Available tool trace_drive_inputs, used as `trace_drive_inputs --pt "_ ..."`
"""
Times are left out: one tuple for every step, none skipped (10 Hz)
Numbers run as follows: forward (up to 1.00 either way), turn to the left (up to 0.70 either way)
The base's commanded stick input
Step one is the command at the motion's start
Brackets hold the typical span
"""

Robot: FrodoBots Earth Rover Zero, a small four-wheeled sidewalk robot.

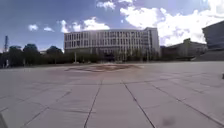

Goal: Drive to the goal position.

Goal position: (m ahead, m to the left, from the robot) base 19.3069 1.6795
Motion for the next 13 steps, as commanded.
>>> trace_drive_inputs --pt "0.7 0.0" --pt "0.7 -0.35" --pt "0.7 -0.35" --pt "0.7 -0.35" --pt "0.7 -0.35" --pt "0.7 -0.35" --pt "0.7 -0.35" --pt "0.7 -0.35" --pt "0.7 -0.35" --pt "0.7 -0.35" --pt "0.7 -0.35" --pt "0.7 -0.22" --pt "0.7 0.0"
